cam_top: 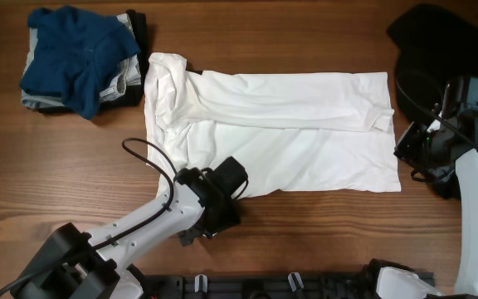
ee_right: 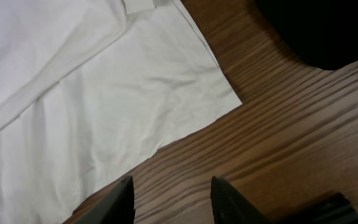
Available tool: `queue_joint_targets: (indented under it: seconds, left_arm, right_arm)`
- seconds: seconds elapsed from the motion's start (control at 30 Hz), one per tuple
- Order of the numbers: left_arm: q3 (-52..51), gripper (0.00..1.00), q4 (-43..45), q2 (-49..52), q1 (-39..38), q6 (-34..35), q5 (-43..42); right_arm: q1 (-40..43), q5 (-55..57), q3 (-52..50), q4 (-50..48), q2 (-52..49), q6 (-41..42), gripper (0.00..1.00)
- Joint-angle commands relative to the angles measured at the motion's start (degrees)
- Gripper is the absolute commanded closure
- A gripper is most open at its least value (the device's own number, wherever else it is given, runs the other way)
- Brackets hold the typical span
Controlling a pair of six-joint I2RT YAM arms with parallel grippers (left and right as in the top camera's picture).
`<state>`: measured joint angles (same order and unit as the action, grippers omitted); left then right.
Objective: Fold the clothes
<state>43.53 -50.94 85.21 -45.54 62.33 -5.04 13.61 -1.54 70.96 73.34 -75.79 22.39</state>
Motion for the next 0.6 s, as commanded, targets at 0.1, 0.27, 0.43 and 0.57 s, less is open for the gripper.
queue_joint_targets:
  seconds: [0.1,0.27,0.43,0.57]
  left_arm:
    - [-8.02,0.18,5.09,-0.76,-0.31,5.2,1.68]
    - [-9.18,0.26,8.98,-0.76,-0.31,5.9,6.56]
    - [-9.18,0.65,9.79,-0.72,-0.31,5.88,8.57]
    - [-8.98,0.96,9.22,-0.85,1.42,5.84,8.63]
  right_arm:
    - [0.28,-1.29,-0.22,-0.28,0.26,-2.14,0.6]
    - [0.28,-1.31,-0.22,-0.2,0.24,-2.82,0.6]
    - [0.28,-1.6,-0.22,0.17,0.26,-2.75,0.6]
    - [0.28,-2.36,-0.22,0.26,0.26,-2.86,0.6]
